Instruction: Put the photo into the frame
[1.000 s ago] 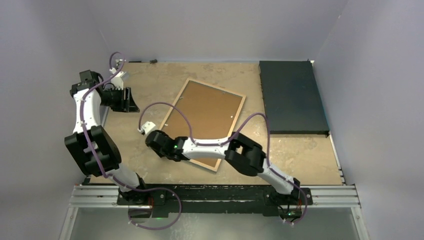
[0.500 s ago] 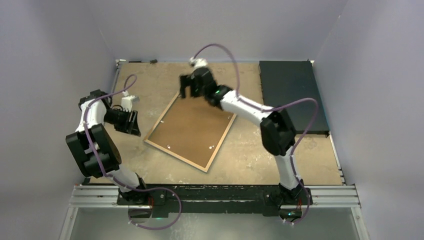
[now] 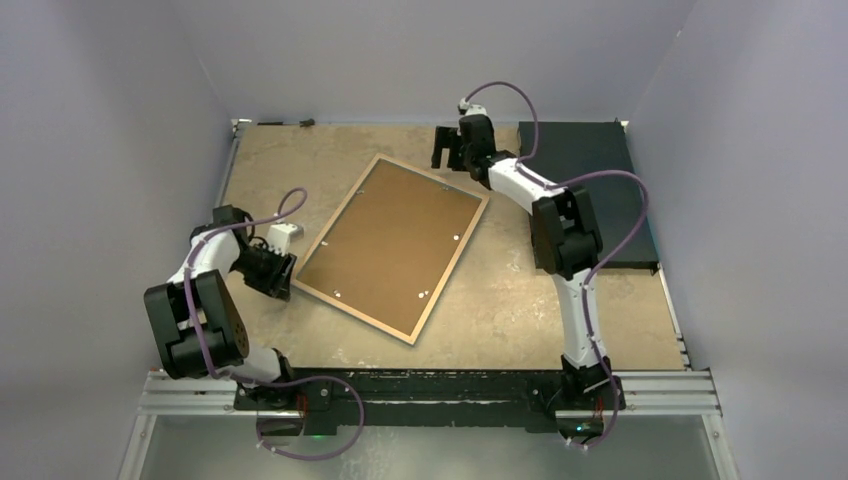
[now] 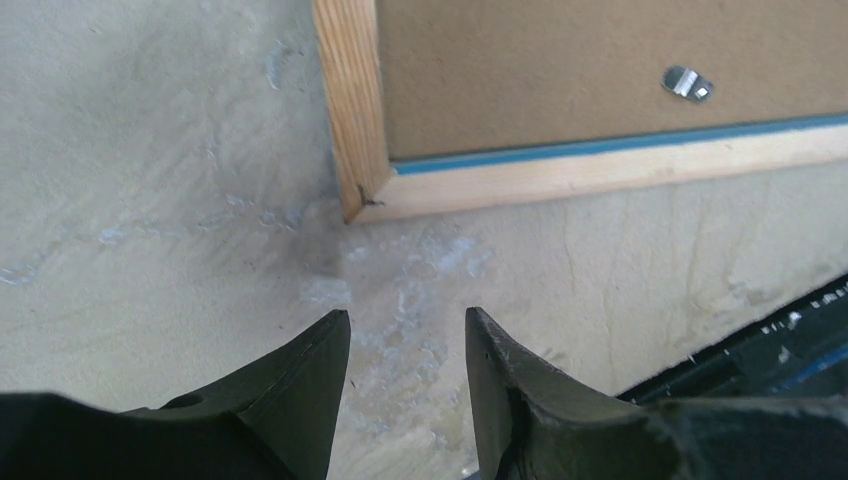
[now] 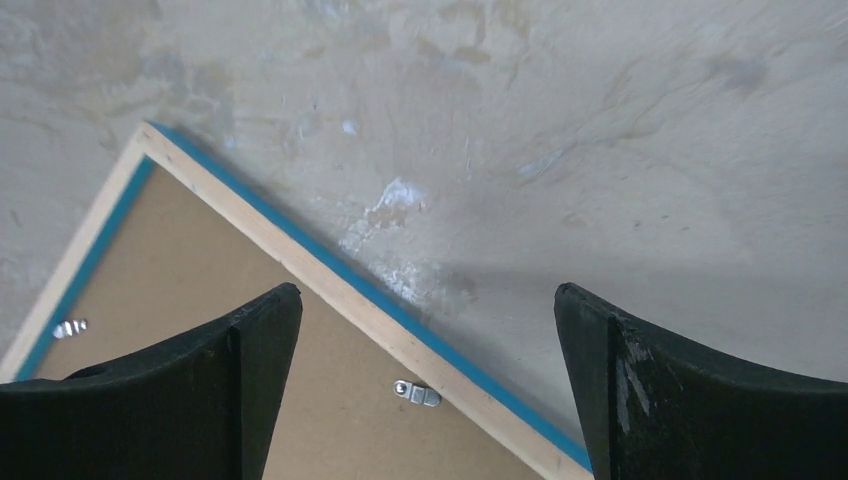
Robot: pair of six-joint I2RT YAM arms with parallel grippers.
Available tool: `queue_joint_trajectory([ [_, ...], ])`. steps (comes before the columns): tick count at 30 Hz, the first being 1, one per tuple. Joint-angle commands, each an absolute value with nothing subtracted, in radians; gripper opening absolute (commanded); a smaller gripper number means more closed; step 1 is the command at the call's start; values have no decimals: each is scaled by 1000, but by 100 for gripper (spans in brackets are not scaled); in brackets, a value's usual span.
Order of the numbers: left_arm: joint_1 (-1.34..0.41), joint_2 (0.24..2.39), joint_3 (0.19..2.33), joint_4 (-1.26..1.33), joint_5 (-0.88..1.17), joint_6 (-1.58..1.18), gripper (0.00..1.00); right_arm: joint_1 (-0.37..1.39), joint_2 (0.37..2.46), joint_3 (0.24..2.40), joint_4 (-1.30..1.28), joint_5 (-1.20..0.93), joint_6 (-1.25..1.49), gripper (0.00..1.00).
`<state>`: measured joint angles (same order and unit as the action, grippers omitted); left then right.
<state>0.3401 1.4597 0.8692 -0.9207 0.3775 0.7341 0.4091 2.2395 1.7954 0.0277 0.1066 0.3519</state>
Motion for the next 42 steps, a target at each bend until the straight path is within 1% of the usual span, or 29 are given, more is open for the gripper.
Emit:
queue_joint_trajectory([
  [1,303,1454,849,-735,339,615,45,392,2276,1855,51,14,363,99],
  [6,252,1499,856,-644,324,534,45,371,2285,1779,78,3,390,99],
  [10,230,1557,891,-593,320,475,45,364,2230,1670,108,-33,419,99],
  [20,176,1694,1022,-498,291,376,45,370,1931,1153,277,-69,592,99],
  [24,154,1744,1075,-473,284,337,44,418,1825,985,307,-80,636,99],
  [30,135,1812,1152,-455,285,302,44,546,1695,854,201,42,732,99],
  [35,130,1833,1170,-454,316,290,44,594,1578,776,125,122,804,99],
  [38,130,1821,1175,-481,316,308,44,630,1529,797,39,184,815,99],
  [42,138,1740,1148,-522,329,359,43,634,1480,909,-88,318,786,99],
])
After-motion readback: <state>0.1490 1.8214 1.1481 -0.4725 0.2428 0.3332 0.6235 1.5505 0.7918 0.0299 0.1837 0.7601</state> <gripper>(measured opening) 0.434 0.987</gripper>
